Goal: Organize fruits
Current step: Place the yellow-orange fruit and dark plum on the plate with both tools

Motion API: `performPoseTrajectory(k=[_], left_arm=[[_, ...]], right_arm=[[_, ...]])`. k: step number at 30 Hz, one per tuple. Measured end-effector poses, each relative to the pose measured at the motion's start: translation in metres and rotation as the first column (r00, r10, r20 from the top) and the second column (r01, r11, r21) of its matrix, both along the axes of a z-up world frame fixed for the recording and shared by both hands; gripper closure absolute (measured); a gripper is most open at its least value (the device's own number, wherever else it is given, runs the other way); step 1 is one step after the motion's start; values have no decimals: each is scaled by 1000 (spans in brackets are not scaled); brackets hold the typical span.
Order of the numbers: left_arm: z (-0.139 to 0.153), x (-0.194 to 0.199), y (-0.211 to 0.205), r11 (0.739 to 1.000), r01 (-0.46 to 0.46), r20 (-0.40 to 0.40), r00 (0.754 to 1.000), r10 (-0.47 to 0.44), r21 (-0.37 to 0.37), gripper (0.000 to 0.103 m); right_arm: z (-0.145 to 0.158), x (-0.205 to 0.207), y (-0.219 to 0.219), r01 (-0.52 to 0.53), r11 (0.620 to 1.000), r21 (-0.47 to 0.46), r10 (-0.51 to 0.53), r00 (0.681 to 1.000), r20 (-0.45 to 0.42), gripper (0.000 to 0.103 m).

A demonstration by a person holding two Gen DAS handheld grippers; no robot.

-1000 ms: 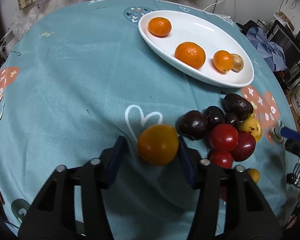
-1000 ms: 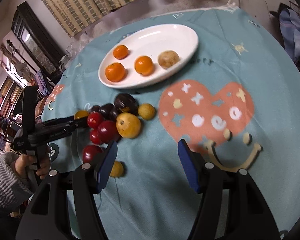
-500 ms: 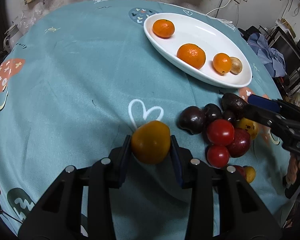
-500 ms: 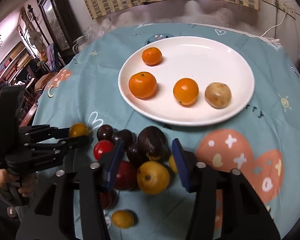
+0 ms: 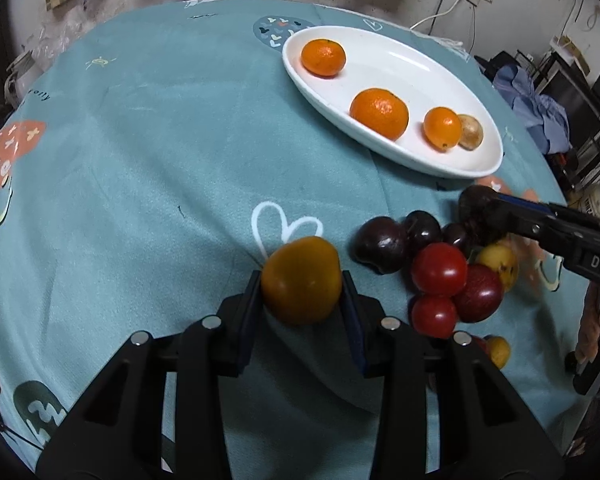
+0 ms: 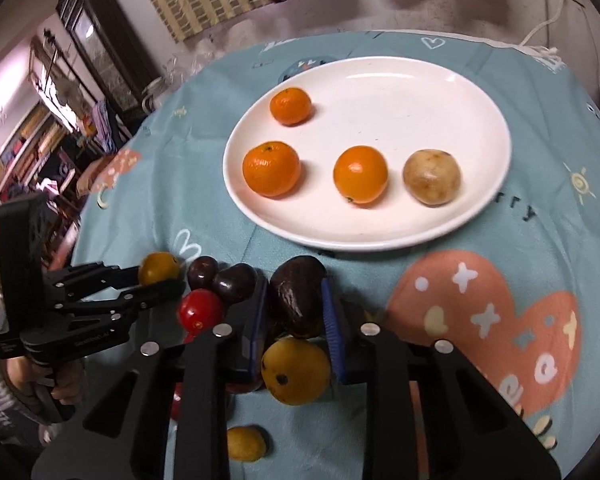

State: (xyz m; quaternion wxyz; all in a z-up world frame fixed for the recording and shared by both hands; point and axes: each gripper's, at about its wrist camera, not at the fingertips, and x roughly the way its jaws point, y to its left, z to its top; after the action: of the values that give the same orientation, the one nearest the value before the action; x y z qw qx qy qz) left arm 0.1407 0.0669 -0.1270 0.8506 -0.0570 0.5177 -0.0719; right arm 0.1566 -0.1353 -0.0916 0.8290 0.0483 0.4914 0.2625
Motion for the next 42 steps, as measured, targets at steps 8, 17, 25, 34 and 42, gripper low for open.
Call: performPoseTrajectory(k=[8,17,25,34,42], left_arm=[[15,-8,-3,1000,5,26,1000,-5,-7,65],[35,-15,-23,998,63,49,997,-62,-27,65],[61,41,-50,991,133,117,985,-130,-18,65],[57,131,-72,992,126,116,985,-125,-7,63],[56,116,-56,996,89,121,989,-85,-31,42]], right_arm=[[10,-9,-15,39,997,60,-40,999,8,77],[24,-29,-33,75,989,127,-76,997,-2,77],[51,14,-56,147,970,192,-160,986,52,77],[41,108,-43,180,968,176,-195,978,70,76],[41,82,-60,199,963,184,-214,975,67,74]])
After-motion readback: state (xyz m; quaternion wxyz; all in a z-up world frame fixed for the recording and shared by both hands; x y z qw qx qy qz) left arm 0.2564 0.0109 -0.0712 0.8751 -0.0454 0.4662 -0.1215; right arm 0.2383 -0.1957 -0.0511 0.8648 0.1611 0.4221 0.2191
